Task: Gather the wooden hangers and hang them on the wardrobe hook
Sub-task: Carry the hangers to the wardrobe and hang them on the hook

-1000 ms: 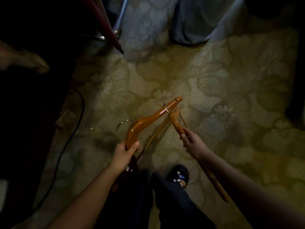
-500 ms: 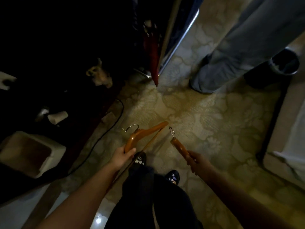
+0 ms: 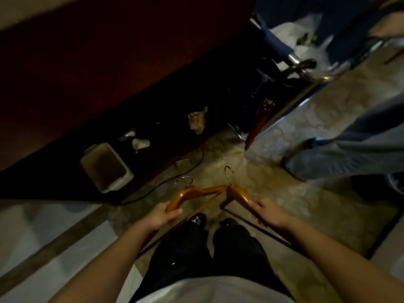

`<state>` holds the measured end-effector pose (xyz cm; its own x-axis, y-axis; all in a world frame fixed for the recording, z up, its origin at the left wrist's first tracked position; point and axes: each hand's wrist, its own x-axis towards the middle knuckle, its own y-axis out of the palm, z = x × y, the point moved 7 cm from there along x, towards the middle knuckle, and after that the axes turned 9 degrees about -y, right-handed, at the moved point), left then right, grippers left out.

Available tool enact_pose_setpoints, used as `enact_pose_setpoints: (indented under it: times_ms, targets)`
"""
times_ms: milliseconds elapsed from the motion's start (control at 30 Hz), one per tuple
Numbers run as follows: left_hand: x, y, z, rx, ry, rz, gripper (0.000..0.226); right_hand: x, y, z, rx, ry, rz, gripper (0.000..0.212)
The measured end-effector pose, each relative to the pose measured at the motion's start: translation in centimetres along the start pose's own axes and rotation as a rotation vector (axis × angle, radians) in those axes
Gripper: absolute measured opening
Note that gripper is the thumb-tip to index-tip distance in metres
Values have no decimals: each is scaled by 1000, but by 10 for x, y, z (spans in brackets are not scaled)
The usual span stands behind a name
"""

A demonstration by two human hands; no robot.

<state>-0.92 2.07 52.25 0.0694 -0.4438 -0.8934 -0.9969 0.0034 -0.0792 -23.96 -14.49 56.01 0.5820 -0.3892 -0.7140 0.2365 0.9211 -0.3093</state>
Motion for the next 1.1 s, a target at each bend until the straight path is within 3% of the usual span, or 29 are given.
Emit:
enact_pose_setpoints:
  times_ms: [333,667,933,1100]
  targets:
    - [-71,42,52,-378,-83,-291,11,15,-3,35,-146,-127,271,23]
    - [-125,171,133,-899,-282,-727,25,25,-2,41,-604,-295,507,23]
    - [-166,283,179,-1275,-341,-851,14,13,53,47,-833,-369,707,20]
    - [-175,345,205,-1596,-340,-848,18,1,99,48,-962,-411,767,17]
